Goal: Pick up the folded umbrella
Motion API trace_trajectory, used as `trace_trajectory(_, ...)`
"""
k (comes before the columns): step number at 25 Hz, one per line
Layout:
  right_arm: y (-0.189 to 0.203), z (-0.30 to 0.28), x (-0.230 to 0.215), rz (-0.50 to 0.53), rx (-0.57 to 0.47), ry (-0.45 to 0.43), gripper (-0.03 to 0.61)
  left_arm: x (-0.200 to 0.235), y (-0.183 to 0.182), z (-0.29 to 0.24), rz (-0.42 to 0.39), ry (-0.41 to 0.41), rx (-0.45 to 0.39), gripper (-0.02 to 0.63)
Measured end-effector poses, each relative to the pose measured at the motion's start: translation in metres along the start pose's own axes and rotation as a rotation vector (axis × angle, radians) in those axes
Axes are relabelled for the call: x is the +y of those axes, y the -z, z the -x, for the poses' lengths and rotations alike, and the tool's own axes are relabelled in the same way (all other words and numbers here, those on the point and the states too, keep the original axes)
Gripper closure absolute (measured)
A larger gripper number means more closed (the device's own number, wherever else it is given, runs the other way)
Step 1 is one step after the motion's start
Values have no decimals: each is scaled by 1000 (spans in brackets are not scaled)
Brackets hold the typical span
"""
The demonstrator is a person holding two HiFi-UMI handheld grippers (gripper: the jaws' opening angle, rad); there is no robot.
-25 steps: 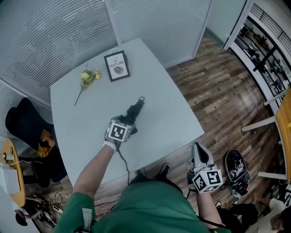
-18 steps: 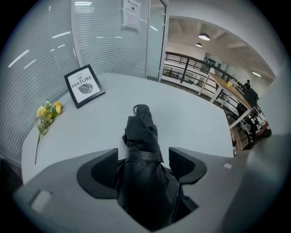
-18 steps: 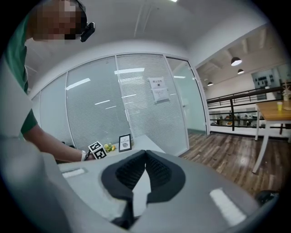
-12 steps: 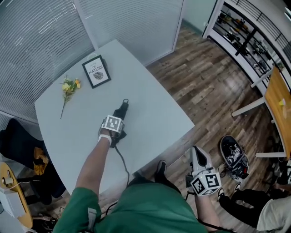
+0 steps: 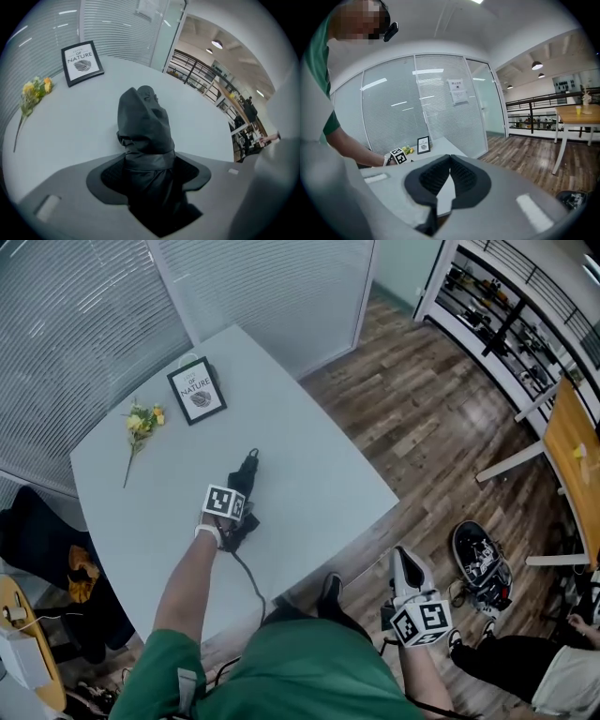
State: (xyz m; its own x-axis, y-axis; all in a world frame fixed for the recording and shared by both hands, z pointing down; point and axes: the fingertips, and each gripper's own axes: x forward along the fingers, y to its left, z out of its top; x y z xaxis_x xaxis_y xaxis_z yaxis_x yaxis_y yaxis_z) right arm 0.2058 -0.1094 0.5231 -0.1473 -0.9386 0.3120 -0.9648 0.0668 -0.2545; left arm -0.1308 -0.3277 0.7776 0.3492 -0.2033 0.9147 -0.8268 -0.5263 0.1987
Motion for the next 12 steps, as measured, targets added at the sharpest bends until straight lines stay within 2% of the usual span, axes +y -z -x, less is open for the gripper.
trace_trajectory(6,-3,-19,17,24,13,-64,574,-19,3,26,127,117,-132,313)
trace_trajectory(12,-1,-40,38,58,38,-124,575,-47,3,58,151,203,-253,313)
